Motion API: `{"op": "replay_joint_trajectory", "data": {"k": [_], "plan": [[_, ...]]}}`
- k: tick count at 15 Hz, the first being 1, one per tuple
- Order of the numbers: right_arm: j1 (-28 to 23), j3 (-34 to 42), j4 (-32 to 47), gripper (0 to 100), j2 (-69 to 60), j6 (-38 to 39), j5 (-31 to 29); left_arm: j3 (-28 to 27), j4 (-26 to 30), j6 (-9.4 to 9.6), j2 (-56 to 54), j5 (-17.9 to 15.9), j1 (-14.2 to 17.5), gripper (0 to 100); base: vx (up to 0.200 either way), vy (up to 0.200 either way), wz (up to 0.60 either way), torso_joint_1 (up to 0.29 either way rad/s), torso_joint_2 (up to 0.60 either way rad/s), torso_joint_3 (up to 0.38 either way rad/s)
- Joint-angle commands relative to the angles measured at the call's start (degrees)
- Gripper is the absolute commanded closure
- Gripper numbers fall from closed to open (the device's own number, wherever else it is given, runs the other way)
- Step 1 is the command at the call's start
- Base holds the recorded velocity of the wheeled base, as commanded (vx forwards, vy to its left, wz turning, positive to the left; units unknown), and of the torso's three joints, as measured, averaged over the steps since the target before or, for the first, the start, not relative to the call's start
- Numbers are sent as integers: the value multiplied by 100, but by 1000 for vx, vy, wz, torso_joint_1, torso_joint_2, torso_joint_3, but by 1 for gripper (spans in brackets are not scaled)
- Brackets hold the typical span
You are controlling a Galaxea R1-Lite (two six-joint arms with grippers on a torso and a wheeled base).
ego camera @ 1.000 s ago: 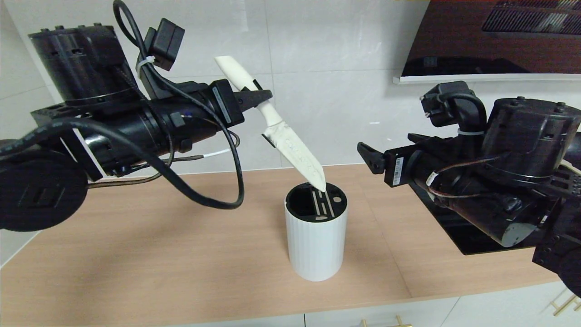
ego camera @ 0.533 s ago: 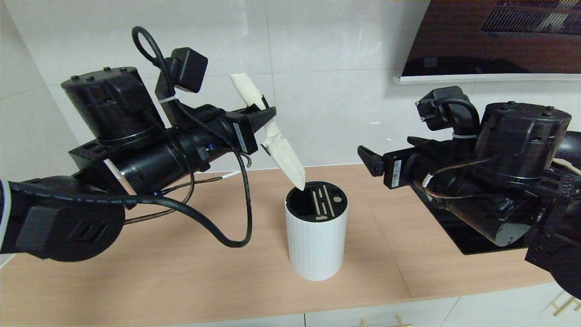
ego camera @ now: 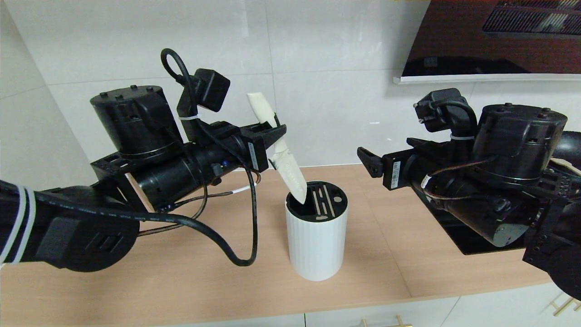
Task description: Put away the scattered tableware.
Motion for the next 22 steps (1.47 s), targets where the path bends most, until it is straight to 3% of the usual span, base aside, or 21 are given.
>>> {"op": "replay_joint_trajectory", "data": {"k": [1, 22], "plan": [[2, -1, -3, 0, 16, 0, -1, 38, -2, -4, 41, -4, -29, 100, 0, 0, 0, 0, 0, 0], [2, 43, -12, 0, 103, -53, 8, 82, 130, 84, 1140, 277, -530, 100, 0, 0, 0, 0, 0, 0]]}}
